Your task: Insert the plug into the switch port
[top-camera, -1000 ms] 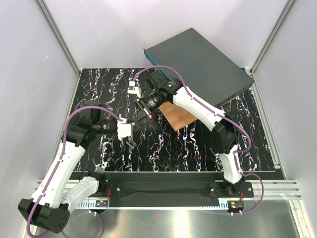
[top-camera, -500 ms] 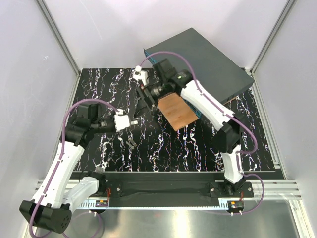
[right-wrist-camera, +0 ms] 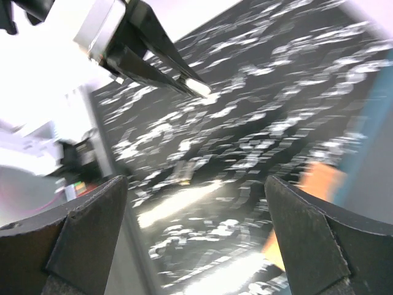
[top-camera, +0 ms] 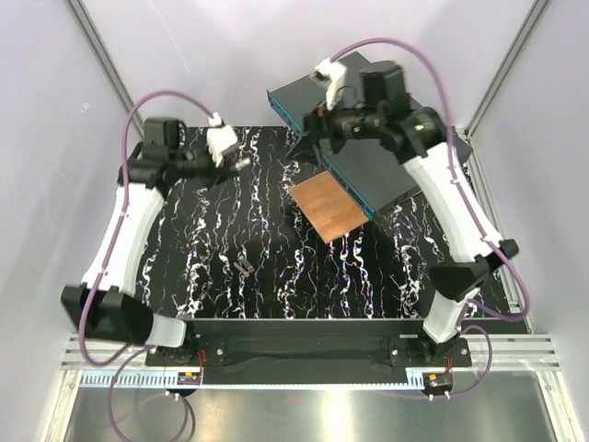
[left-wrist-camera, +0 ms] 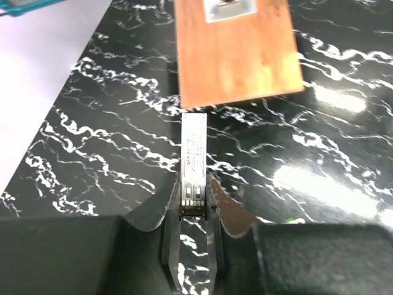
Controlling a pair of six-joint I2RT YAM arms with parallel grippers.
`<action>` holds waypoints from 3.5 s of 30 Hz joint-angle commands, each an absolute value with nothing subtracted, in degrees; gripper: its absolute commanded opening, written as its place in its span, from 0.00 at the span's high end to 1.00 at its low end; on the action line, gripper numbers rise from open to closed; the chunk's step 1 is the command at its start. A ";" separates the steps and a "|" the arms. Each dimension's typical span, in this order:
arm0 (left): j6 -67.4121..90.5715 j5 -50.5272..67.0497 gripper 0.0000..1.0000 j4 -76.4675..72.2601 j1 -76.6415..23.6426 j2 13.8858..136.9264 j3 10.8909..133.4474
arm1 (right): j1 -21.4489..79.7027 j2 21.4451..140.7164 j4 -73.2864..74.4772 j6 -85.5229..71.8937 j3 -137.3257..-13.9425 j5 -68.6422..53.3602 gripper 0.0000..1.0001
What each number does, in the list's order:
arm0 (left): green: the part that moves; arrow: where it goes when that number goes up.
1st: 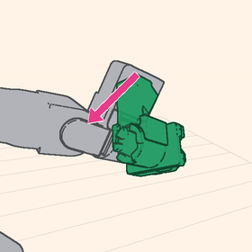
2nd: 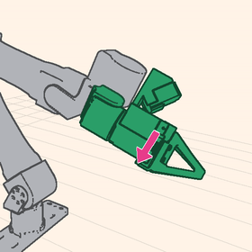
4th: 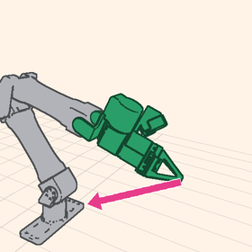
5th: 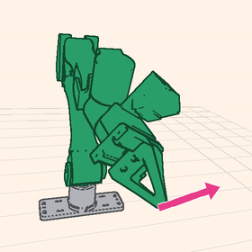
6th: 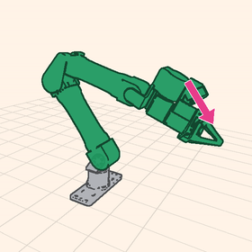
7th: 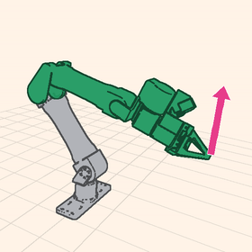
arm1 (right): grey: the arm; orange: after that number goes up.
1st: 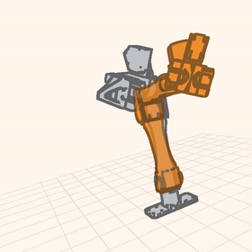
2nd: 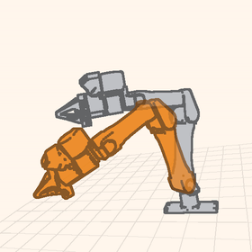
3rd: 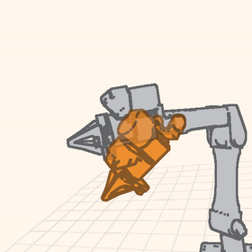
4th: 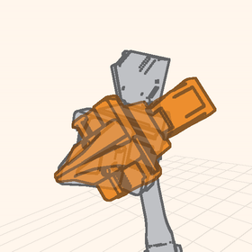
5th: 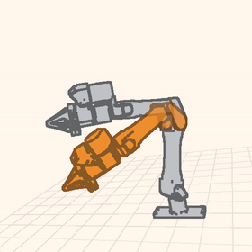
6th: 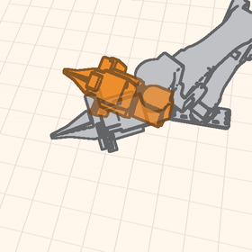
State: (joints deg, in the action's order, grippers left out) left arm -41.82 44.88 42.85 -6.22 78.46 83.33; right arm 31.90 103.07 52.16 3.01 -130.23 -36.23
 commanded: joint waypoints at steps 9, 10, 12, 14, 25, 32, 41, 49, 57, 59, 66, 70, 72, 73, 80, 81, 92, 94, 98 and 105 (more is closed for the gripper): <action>-30.36 33.94 1.00 42.45 -11.41 98.34 110.19 | 17.94 95.54 51.51 10.19 -124.03 -19.18 0.00; -28.41 33.84 1.00 42.45 -11.95 99.05 110.56 | 17.93 95.36 51.33 10.37 -123.58 -18.29 0.00; -25.85 32.18 1.00 40.52 -13.78 99.93 110.22 | 16.44 95.45 51.33 10.37 -122.79 -16.53 0.00; -23.91 29.63 1.00 39.81 -15.29 100.28 110.13 | 15.74 95.36 51.15 10.46 -121.56 -15.74 0.00; -21.54 25.58 1.00 42.89 -21.09 103.01 112.15 | 13.89 98.52 54.31 11.95 -121.46 -20.92 0.00; -18.20 22.94 1.00 41.31 -21.80 104.33 113.99 | 13.89 99.49 55.02 12.39 -120.24 -20.74 0.00; -17.40 21.18 1.00 42.36 -23.38 106.79 117.60 | 13.80 100.02 55.02 10.02 -119.00 -19.86 0.00; -17.58 21.53 1.00 42.28 -23.55 106.26 116.37 | 6.98 96.78 53.79 5.72 -119.63 -18.62 0.00; -17.93 22.68 1.00 42.63 -23.82 106.17 116.45 | -9.67 92.29 54.22 -0.79 -116.90 -30.33 0.00; -17.84 22.41 1.00 42.89 -24.08 106.17 116.72 | -9.75 92.72 54.75 -0.79 -116.72 -28.66 0.00; -18.28 20.13 1.00 42.71 -25.31 106.00 116.98 | -9.76 94.74 55.81 -1.93 -116.46 -23.03 0.00; -18.28 19.95 1.00 42.89 -25.49 106.70 118.03 | -9.76 94.75 55.90 -1.93 -116.10 -22.06 0.00; -18.54 19.60 1.00 42.98 -25.93 106.96 118.39 | -9.76 94.75 55.72 -2.02 -115.84 -22.59 0.00; -18.72 19.51 1.00 43.15 -26.01 107.14 118.74 | -9.76 94.75 55.72 -2.02 -115.84 -22.85 0.00; -19.25 18.90 1.00 42.98 -26.02 107.67 119.71 | -9.76 94.92 55.72 -2.20 -115.84 -24.17 0.00; -19.34 18.64 1.00 43.15 -26.02 107.93 119.71 | -9.76 94.83 55.64 -2.28 -115.84 -24.34 0.00; -20.13 18.28 1.00 42.98 -26.10 110.04 121.29 | -9.76 94.48 55.63 -1.93 -115.05 -24.87 0.00; -19.86 18.37 1.00 43.15 -26.02 110.13 122.07 | -9.76 94.57 55.55 -2.02 -114.96 -24.96 0.00; -19.78 18.54 1.00 43.33 -26.10 109.43 122.26 | -9.76 94.75 55.55 -2.20 -114.87 -25.40 0.00; -19.42 19.16 1.00 43.59 -26.19 107.84 122.17 | -9.76 94.92 55.46 -2.29 -114.96 -25.75 0.00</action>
